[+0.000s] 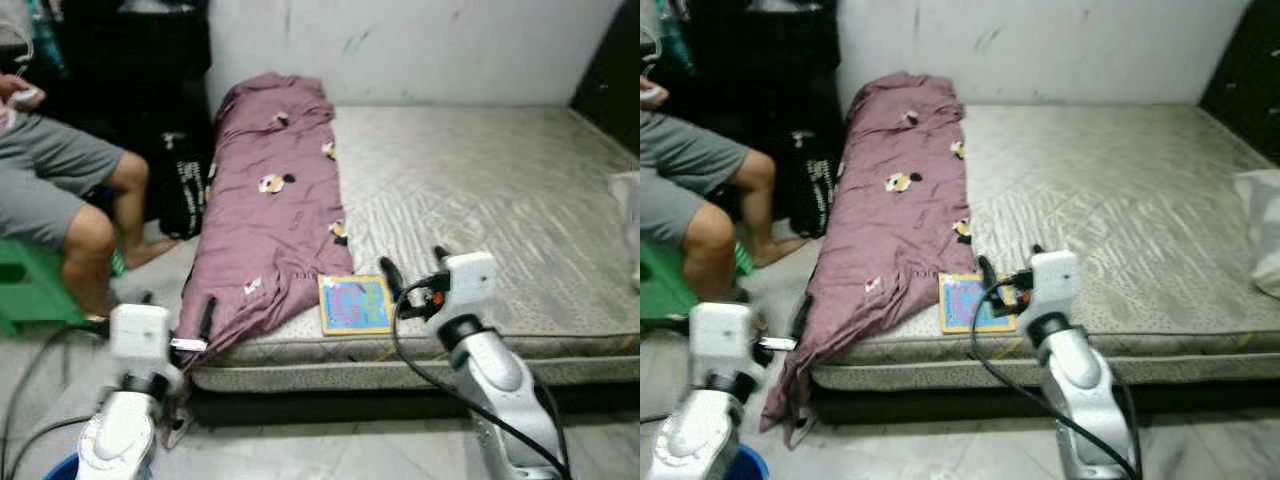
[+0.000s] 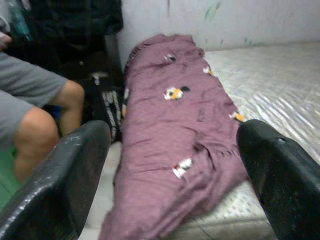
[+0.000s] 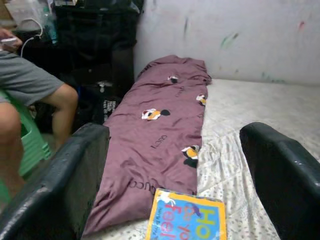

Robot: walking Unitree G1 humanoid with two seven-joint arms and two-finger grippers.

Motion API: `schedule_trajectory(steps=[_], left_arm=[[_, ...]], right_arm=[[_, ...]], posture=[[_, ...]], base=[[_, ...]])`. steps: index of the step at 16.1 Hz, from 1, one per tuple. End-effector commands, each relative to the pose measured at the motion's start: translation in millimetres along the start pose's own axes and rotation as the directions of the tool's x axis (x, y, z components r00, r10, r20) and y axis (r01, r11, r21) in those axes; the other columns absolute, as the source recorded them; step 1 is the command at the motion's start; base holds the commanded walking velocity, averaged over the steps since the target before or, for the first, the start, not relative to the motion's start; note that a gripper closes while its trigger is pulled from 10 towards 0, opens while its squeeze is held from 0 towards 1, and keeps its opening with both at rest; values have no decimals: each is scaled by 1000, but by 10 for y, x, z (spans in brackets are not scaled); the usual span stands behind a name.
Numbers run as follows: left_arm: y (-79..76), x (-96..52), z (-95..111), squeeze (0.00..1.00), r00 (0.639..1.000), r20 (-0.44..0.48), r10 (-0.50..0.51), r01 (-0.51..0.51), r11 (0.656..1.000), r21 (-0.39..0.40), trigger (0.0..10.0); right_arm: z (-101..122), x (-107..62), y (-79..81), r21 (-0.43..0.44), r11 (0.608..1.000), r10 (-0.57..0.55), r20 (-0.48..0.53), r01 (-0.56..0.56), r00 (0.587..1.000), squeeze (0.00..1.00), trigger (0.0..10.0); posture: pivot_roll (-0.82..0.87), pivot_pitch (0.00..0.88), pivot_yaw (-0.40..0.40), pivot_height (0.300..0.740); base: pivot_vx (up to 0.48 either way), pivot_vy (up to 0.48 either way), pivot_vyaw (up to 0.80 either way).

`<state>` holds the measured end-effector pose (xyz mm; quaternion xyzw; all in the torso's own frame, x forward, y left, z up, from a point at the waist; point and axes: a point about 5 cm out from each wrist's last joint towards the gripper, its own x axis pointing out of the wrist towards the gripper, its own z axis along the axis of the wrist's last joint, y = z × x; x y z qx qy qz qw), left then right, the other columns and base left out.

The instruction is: Clean up the room

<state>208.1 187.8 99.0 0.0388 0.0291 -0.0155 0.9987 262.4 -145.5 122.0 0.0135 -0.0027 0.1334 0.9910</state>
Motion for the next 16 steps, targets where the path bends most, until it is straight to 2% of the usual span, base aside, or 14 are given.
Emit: schedule_trajectory(steps=[1, 11, 16], left_arm=[[-47, 7, 25, 0, 1000, 17, -26, 26, 1000, -15, 10000], [-60, 3, 22, 0, 998, 23, -51, 51, 998, -29, 10000], [-42, 26, 10, 0, 1000, 10, -17, 17, 1000, -7, 10000]], right_arm=[[46, 4, -44, -18, 1000, -11, 14, 12, 1000, 0, 10000], [32, 17, -26, -24, 1000, 7, 7, -7, 1000, 0, 10000], [25, 31, -20, -22, 1000, 13, 4, -13, 1000, 0, 10000]], posture=[[-67, 0, -12, 740], [-66, 0, -18, 740], [-63, 0, -18, 740]], base=[[289, 0, 0], [461, 0, 0], [251, 0, 0]])
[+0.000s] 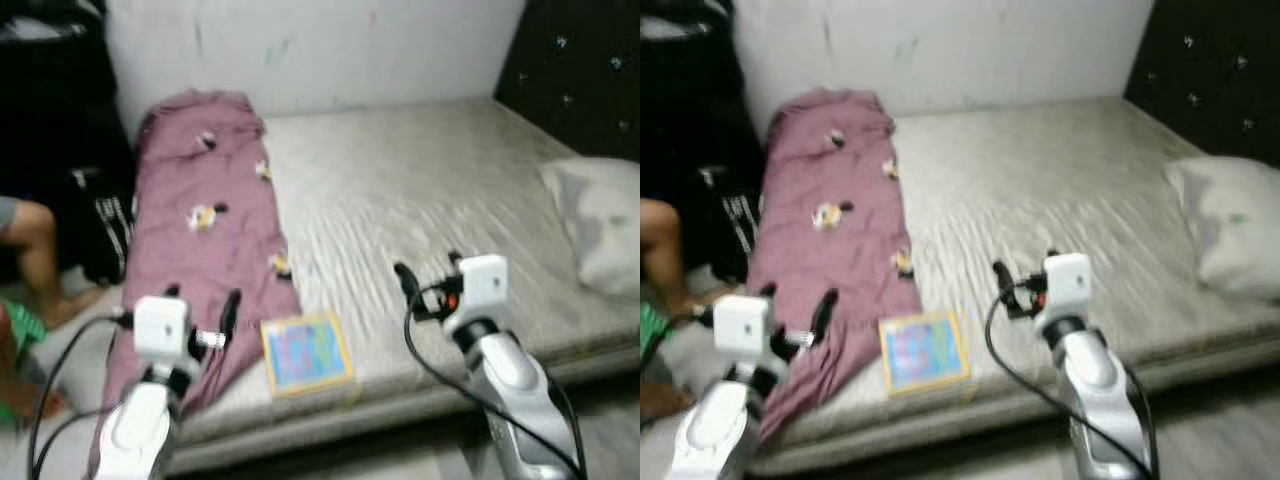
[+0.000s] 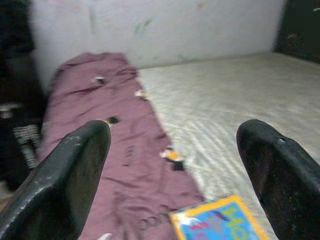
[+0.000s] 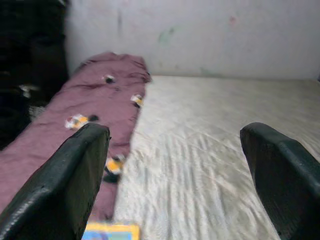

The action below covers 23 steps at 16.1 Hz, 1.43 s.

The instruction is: Clean up the room

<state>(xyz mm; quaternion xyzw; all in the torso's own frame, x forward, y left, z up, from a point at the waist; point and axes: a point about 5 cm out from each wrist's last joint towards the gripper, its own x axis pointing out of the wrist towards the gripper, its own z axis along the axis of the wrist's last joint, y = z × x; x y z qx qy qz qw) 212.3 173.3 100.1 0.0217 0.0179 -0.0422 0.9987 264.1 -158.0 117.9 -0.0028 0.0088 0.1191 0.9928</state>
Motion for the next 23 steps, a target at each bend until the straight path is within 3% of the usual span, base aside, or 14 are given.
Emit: schedule_trajectory(steps=[1, 5, 14, 18, 23], left_arm=[[110, -21, -19, 0, 999, -20, 48, -48, 998, 32, 10000], [121, -23, -22, 0, 998, -24, 61, -60, 997, 40, 10000], [123, 20, -20, 0, 998, -21, 53, -52, 997, 65, 10000], [134, 4, -15, 0, 999, -22, 42, -40, 996, 85, 10000], [121, 5, -29, 0, 999, -22, 43, -41, 996, 80, 10000]], right_arm=[[65, 47, 105, 11, 999, 42, 30, -42, 999, 0, 10000], [59, 51, 106, 17, 999, 38, 28, -38, 999, 0, 10000], [62, 83, 106, -8, 1000, 19, 32, -19, 999, 0, 10000], [60, 60, 78, 17, 999, -48, 41, 48, 998, 0, 10000], [30, 14, -74, 9, 980, -199, 32, 198, 980, 0, 10000]], posture=[[-63, 0, -17, 740], [-63, 0, -17, 740], [-58, 0, -19, 740], [-56, 0, 0, 740], [-53, 0, -8, 740]], base=[[0, 0, 0], [0, 0, 0], [0, 0, 788], [0, 0, 0], [0, 0, 0]])
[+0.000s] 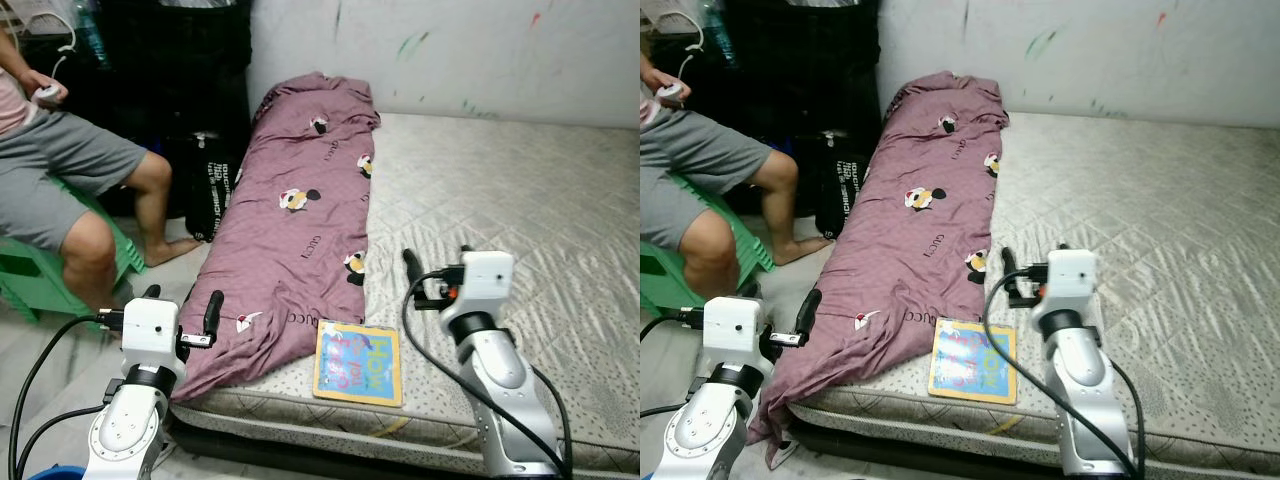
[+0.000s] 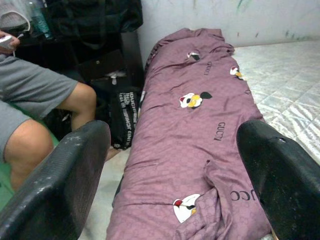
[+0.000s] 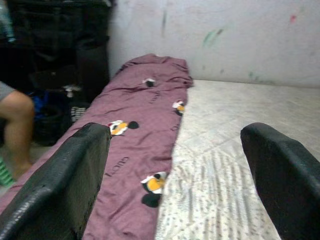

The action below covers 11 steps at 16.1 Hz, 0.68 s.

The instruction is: Clean up the room

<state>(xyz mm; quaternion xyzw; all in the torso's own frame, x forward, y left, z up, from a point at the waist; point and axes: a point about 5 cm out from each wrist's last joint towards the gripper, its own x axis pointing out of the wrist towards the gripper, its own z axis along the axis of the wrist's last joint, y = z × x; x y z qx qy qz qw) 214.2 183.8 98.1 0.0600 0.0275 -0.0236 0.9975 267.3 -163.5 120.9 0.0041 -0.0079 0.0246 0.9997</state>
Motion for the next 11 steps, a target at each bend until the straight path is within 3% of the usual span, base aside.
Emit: schedule_trajectory(steps=[1, 4, 11], left_arm=[[13, 6, -3, 0, 1000, 2, 2, -2, 1000, 2, 10000], [24, 47, 14, 0, 1000, 11, 6, -6, 1000, -7, 10000], [15, 70, 12, 0, 1000, 17, 4, -4, 1000, -11, 10000]], right_arm=[[1, 13, -15, -7, 1000, -8, -2, 8, 1000, 0, 10000], [18, 57, -23, -5, 1000, -11, 8, 11, 1000, 0, 10000], [20, 75, -11, -17, 1000, 0, 11, 0, 1000, 0, 10000]], posture=[[-55, 0, -9, 740], [-60, 0, -7, 740], [-66, 0, -7, 740]], base=[[0, 0, 0], [0, -276, -738], [0, -352, 0]])
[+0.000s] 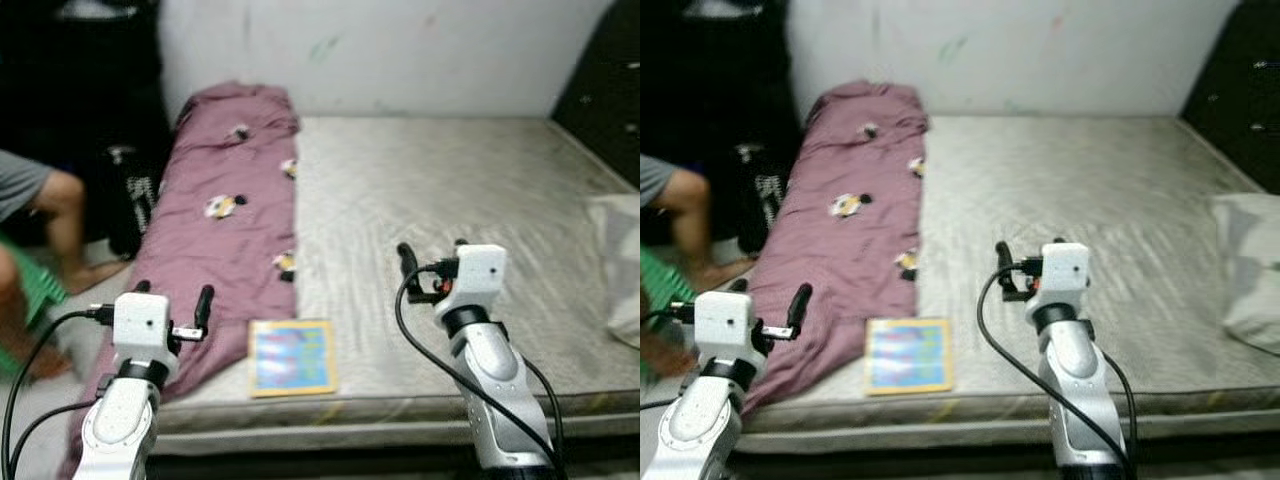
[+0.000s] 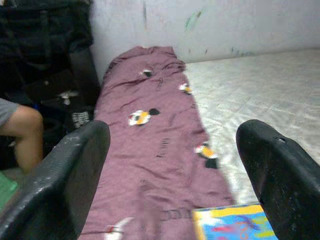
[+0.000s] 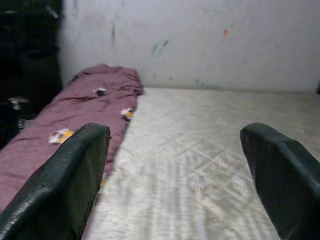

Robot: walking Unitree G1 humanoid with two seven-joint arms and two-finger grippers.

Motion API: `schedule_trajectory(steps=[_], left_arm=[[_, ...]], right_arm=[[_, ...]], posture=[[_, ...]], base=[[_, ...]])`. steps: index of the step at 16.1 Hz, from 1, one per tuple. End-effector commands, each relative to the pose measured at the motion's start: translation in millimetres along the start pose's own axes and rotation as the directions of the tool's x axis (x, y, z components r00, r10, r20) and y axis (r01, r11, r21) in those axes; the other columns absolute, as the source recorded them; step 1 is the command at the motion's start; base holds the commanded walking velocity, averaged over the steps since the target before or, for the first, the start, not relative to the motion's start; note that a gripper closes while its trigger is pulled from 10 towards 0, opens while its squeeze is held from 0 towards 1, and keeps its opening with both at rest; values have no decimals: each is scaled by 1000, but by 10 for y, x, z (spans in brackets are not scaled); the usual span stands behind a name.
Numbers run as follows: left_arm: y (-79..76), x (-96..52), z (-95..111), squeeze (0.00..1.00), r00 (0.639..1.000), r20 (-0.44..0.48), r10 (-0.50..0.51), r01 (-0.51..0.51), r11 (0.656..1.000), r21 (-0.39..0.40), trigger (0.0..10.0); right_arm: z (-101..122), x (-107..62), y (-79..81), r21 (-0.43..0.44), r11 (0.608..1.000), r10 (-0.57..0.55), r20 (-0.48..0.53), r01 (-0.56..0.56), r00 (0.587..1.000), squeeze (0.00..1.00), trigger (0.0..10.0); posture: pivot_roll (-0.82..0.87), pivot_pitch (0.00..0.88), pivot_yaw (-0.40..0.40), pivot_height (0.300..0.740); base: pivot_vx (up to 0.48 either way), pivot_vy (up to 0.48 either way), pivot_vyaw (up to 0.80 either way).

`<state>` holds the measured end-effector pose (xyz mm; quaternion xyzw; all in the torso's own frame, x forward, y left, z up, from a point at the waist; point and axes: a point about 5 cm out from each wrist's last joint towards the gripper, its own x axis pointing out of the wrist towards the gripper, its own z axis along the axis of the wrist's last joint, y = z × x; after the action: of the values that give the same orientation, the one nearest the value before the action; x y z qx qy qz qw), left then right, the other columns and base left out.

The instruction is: Clean up the room

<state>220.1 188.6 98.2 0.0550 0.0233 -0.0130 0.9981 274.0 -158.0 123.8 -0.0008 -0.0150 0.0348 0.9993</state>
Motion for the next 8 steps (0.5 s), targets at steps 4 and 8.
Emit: schedule_trajectory(steps=[4, 8], left_arm=[[-42, 18, 14, 0, 1000, 12, -18, 18, 1000, -3, 10000], [-29, 15, 9, 0, 1000, 17, 2, -2, 1000, 3, 10000]], right_arm=[[-15, 13, -49, -11, 1000, -2, -6, 2, 1000, 0, 10000], [8, -2, -96, -3, 1000, -29, 15, 29, 999, 0, 10000]], posture=[[-67, 0, -10, 740], [-65, 0, -14, 740]], base=[[0, -353, 0], [0, -327, 0]])
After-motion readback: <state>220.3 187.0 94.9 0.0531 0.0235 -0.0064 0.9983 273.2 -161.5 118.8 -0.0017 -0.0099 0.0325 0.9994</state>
